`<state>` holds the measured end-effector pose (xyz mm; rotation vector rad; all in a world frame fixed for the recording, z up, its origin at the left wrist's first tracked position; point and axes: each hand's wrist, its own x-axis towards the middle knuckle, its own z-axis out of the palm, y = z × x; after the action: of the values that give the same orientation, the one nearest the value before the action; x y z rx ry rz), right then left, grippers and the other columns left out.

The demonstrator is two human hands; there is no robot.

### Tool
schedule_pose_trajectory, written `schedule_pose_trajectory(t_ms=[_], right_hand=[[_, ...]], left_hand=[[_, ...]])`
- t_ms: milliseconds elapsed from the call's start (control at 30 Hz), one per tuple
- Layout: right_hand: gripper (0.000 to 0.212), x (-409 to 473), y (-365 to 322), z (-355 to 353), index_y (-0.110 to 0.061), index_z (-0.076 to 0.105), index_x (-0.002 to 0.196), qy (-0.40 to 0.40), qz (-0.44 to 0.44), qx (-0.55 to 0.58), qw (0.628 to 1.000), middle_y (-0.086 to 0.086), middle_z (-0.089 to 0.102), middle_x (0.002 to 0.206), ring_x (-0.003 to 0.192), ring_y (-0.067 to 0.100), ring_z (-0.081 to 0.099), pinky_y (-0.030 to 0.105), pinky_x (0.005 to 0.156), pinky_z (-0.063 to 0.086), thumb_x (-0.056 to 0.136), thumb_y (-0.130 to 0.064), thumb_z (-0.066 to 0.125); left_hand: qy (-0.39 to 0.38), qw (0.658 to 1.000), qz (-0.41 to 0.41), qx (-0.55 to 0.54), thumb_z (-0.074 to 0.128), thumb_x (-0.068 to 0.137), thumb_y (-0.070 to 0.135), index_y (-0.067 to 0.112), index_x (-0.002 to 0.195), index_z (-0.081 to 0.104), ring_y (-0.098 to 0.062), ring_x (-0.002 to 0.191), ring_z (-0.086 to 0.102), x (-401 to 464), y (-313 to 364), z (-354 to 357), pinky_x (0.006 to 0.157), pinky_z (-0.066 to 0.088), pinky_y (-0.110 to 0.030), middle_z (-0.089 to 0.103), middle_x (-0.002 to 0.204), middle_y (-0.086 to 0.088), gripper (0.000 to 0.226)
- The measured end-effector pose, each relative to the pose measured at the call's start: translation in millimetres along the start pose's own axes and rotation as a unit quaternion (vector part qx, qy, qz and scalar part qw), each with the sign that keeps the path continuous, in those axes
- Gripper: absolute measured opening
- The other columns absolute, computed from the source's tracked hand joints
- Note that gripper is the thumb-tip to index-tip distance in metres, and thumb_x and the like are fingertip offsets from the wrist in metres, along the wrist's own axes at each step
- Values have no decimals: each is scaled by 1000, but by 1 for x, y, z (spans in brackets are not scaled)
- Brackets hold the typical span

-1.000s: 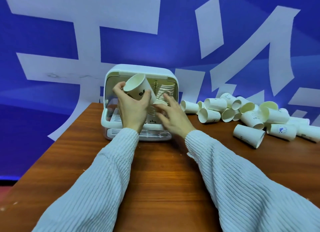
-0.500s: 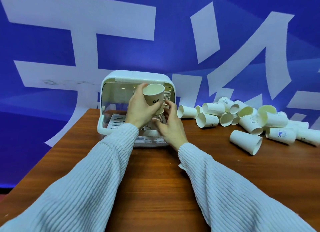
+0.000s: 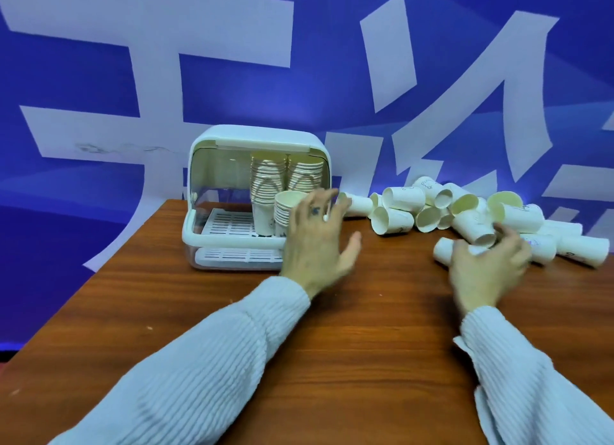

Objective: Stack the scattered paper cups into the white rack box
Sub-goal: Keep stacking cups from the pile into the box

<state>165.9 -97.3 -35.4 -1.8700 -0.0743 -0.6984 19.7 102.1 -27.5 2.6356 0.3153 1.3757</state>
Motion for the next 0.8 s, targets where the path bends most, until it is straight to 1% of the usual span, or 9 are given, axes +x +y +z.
schedule_pose_trajectory(t_ms=[100, 200, 267, 333, 467, 567, 667, 733, 800], right_hand=[[65, 9, 19, -21, -16, 43, 142, 31, 143, -6, 989, 15, 43, 148, 139, 37, 40, 47, 113, 33, 85, -26, 73], [74, 16, 34, -19, -18, 38, 147, -55, 212, 34, 975, 13, 53, 144, 131, 36, 52, 47, 109, 41, 85, -34, 76], [58, 21, 42, -17, -22, 52, 140, -114, 212, 21, 970, 5, 64, 133, 123, 31, 60, 46, 107, 46, 87, -34, 73], [33, 23, 47, -13, -26, 70, 120, -140, 196, 22, 970, 1, 71, 122, 114, 26, 64, 43, 101, 51, 88, -30, 71], [10, 12, 28, -13, -17, 77, 98, -182, 130, 139, 965, 4, 76, 102, 101, 22, 69, 32, 83, 50, 93, -17, 69], [11, -10, 1, -15, -10, 78, 91, -312, 70, 231, 919, 11, 76, 91, 89, 23, 67, 40, 85, 54, 91, -7, 68], [10, -34, -14, -9, -11, 77, 87, -418, 60, 241, 874, 24, 72, 93, 87, 29, 66, 53, 85, 57, 85, -13, 68], [8, -39, -21, -5, -15, 73, 77, -407, 48, 219, 885, 11, 69, 80, 80, 21, 62, 47, 78, 57, 81, -18, 66], [25, -32, -31, -5, -19, 60, 65, -323, 54, 233, 916, -8, 53, 64, 65, 6, 46, 29, 64, 42, 87, -10, 61]], left_hand=[[-72, 996, 32, -44, 58, 88, 45, 22, 138, 54, -29, 142, 33, -15, 44, 27, 114, 32, -51, 44, 149, -6, 55], [-119, 987, 110, -16, 54, 91, 46, 23, 142, 52, -29, 146, 29, -35, 60, 47, 116, 31, -49, 41, 154, -7, 57], [-127, 980, 153, -7, 54, 90, 45, 22, 141, 52, -29, 146, 31, -44, 62, 49, 115, 32, -48, 43, 154, -9, 56], [-125, 981, 150, -17, 55, 90, 44, 21, 142, 52, -29, 146, 33, -46, 63, 47, 115, 32, -47, 43, 153, -9, 57], [-138, 985, 103, 7, 58, 88, 48, 25, 152, 34, -29, 151, 24, -41, 65, 40, 119, 29, -49, 33, 160, -9, 73], [-125, 984, 95, 84, 64, 83, 55, 26, 159, 19, -32, 153, 19, -35, 60, 36, 123, 18, -52, 26, 164, -14, 93], [-140, 975, 117, 126, 68, 82, 47, 22, 160, 15, -30, 139, 42, -31, 47, 30, 122, 20, -52, 47, 149, -12, 97], [-138, 973, 118, 144, 68, 83, 44, 20, 158, 18, -29, 120, 54, -30, 36, 22, 117, 29, -49, 53, 135, -9, 93], [-129, 975, 103, 152, 66, 84, 45, 21, 157, 19, -29, 115, 56, -29, 21, 8, 108, 38, -44, 53, 133, -8, 90]])
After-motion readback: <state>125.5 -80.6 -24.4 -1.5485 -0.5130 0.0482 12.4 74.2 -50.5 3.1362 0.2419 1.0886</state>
